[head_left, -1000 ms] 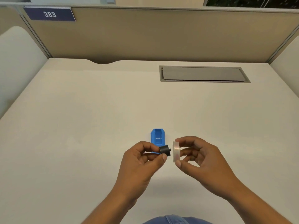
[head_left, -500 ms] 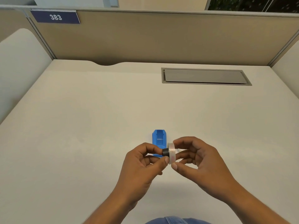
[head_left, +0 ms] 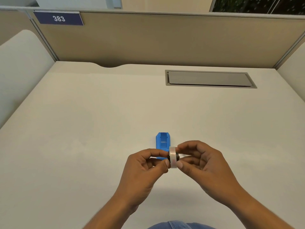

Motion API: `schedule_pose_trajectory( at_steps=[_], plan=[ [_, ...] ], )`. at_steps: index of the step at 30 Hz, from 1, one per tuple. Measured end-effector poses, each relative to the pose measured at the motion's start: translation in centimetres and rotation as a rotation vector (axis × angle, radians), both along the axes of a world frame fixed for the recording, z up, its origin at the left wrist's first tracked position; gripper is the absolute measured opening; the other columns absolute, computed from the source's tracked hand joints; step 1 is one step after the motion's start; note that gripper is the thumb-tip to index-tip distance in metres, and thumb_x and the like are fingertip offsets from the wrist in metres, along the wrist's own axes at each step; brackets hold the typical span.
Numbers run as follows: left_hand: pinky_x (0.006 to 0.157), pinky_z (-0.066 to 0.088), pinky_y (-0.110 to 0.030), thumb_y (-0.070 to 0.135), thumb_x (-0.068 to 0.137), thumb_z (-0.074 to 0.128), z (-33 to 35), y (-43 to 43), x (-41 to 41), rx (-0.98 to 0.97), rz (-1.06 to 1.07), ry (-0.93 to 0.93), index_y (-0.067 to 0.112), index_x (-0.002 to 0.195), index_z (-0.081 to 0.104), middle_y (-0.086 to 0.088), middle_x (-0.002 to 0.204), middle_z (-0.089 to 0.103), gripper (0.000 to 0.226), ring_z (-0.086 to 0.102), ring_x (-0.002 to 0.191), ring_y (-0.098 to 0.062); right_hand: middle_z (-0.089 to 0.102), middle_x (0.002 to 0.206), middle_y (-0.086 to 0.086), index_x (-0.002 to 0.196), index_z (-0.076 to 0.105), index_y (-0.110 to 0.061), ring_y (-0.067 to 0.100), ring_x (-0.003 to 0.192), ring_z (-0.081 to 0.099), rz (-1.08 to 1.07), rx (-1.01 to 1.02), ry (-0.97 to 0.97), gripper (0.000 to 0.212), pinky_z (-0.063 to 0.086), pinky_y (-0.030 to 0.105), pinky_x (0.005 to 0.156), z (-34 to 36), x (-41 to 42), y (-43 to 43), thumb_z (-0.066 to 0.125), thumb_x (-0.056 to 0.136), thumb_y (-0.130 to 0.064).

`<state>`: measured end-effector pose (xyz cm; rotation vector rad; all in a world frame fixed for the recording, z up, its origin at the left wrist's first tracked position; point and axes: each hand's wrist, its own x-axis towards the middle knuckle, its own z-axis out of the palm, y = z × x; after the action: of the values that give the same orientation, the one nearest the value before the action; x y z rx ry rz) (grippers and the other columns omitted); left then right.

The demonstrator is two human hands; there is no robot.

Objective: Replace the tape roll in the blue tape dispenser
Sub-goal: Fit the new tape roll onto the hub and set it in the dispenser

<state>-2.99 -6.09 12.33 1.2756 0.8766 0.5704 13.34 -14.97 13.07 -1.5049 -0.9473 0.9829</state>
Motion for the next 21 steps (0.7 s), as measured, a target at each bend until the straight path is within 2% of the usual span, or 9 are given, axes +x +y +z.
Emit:
schedule_pose_trajectory(
  at_steps=[7, 9, 11, 13, 17, 21],
  plan=[
    [0.073, 0.057, -0.022, 0.017, 0.082, 0.075, -0.3, 0.0, 0.0, 0.017, 0.006, 0.025, 0.029, 0.089, 0.079, -0.002, 0.075, 0.078, 0.014, 0.072, 0.072, -0.018, 0.078, 0.094, -0.008, 0.099, 0.072, -0.036, 0.015, 0.086, 0.074, 0.015, -0.011, 0.000, 0.035, 0.056, 0.018, 0.070, 0.0, -0.1, 0.0, 0.077, 0.065, -0.045],
    [0.075, 0.058, -0.024, 0.018, 0.082, 0.075, -0.5, 0.1, -0.1, 0.023, 0.008, 0.031, 0.029, 0.088, 0.078, -0.002, 0.075, 0.078, 0.012, 0.072, 0.072, -0.017, 0.078, 0.094, -0.008, 0.099, 0.072, -0.035, 0.016, 0.086, 0.074, 0.016, -0.015, 0.011, 0.029, 0.056, 0.019, 0.071, -0.2, -0.1, 0.0, 0.077, 0.070, -0.038],
    [0.076, 0.059, -0.027, 0.019, 0.082, 0.075, -0.6, 0.1, 0.0, 0.020, 0.012, 0.036, 0.028, 0.088, 0.078, -0.002, 0.075, 0.078, 0.011, 0.073, 0.073, -0.018, 0.078, 0.094, -0.008, 0.099, 0.073, -0.035, 0.016, 0.086, 0.074, 0.014, -0.022, -0.003, 0.023, 0.058, 0.022, 0.074, -0.6, -0.1, -0.1, 0.075, 0.080, -0.023],
    [0.076, 0.059, -0.029, 0.018, 0.083, 0.075, -0.7, 0.1, 0.0, 0.013, 0.014, 0.037, 0.026, 0.087, 0.078, -0.003, 0.076, 0.078, 0.010, 0.073, 0.074, -0.019, 0.077, 0.095, -0.009, 0.098, 0.074, -0.034, 0.018, 0.085, 0.074, -0.003, -0.028, -0.024, 0.025, 0.059, 0.026, 0.075, -0.9, -0.1, 0.0, 0.073, 0.084, -0.013],
    [0.073, 0.058, -0.024, 0.021, 0.081, 0.076, -0.9, 0.3, 0.1, 0.050, 0.010, 0.068, 0.029, 0.085, 0.077, 0.000, 0.073, 0.077, 0.010, 0.071, 0.070, -0.015, 0.078, 0.089, -0.009, 0.091, 0.077, -0.031, 0.018, 0.075, 0.075, -0.050, -0.031, -0.043, 0.020, 0.060, 0.027, 0.071, -1.4, 0.1, 0.1, 0.076, 0.080, -0.014],
    [0.070, 0.056, -0.023, 0.024, 0.081, 0.077, -1.3, 0.7, 0.3, 0.092, 0.000, 0.105, 0.032, 0.085, 0.076, 0.001, 0.071, 0.076, 0.009, 0.070, 0.069, -0.013, 0.077, 0.091, -0.011, 0.090, 0.077, -0.034, 0.018, 0.079, 0.074, -0.046, -0.034, -0.077, 0.023, 0.061, 0.028, 0.073, -1.9, 0.3, 0.5, 0.074, 0.082, -0.013]
  ],
)
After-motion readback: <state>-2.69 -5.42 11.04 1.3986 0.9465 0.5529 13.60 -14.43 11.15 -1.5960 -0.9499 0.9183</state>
